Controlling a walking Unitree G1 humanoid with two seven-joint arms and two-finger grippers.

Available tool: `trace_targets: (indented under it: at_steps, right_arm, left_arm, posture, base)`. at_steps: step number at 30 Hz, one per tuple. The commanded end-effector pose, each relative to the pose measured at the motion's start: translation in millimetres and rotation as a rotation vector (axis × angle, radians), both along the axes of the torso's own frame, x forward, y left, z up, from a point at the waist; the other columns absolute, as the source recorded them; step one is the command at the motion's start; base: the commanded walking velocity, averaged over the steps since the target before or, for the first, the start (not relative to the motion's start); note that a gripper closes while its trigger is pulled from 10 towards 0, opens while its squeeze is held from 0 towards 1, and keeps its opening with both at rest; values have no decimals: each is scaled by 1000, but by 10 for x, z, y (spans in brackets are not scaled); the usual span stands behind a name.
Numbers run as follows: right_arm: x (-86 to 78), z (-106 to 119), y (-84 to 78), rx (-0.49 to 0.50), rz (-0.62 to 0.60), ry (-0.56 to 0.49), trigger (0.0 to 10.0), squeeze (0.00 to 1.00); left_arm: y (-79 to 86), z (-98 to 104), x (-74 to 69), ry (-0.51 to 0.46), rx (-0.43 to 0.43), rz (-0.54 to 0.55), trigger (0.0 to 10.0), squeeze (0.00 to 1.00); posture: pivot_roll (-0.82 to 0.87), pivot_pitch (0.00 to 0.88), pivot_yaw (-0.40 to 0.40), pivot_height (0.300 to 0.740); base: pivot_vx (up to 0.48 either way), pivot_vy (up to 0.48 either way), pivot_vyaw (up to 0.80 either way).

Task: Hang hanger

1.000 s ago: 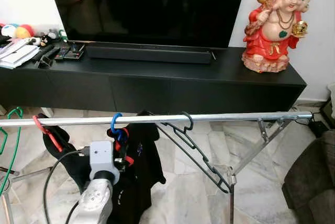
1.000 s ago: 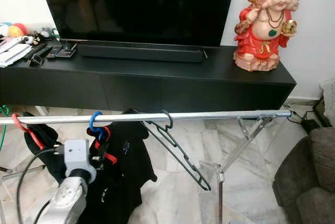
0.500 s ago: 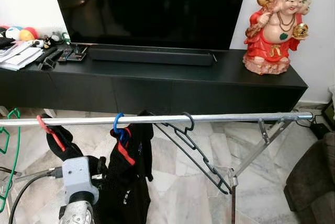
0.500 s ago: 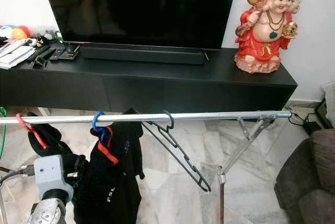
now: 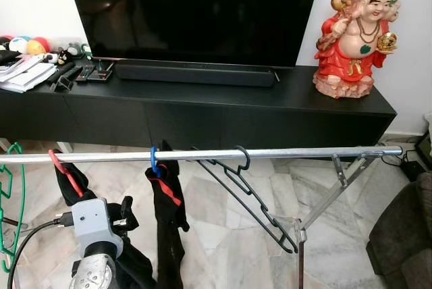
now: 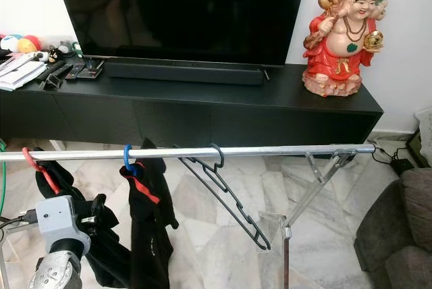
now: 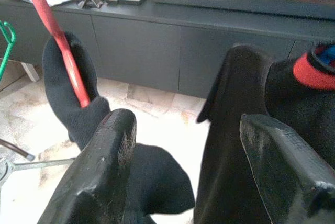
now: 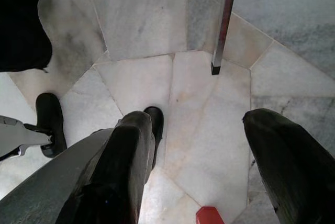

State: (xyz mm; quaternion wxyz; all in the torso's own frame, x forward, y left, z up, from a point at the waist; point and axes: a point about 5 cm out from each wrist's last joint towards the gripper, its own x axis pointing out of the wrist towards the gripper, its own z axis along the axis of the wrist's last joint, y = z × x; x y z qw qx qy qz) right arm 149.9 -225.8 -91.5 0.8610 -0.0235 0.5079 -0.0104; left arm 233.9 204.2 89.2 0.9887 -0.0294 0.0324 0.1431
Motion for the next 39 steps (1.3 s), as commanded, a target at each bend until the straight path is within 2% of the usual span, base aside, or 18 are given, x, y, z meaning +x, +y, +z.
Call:
trace_targets:
  at_steps: [1, 10, 34, 39]
  right_arm:
    - [-25, -9, -10, -6, 14, 18, 10000, 0]
    - [-19, -5, -14, 5, 0, 12, 10000, 0]
    - [-10, -2, -12, 15, -9, 8, 10000, 0]
    - [-8, -1, -6, 27, -22, 2, 10000, 0]
  left_arm:
    - [13, -3, 5, 4, -25, 11, 10000, 0]
    - [-10, -1, 23, 3, -31, 3, 10000, 0]
    - [-29, -2, 71, 17, -5, -12, 10000, 0]
    - [-49, -2, 84, 16, -26, -22, 10000, 0]
  posture:
    - [-16, 18, 2, 740]
    - [-15, 26, -1, 740]
    - [-15, 44, -3, 740]
    - [-16, 47, -2, 740]
  base:
    - [0, 0, 0]
    - [0, 414, 103]
    - [0, 0, 0]
    - [0, 0, 0]
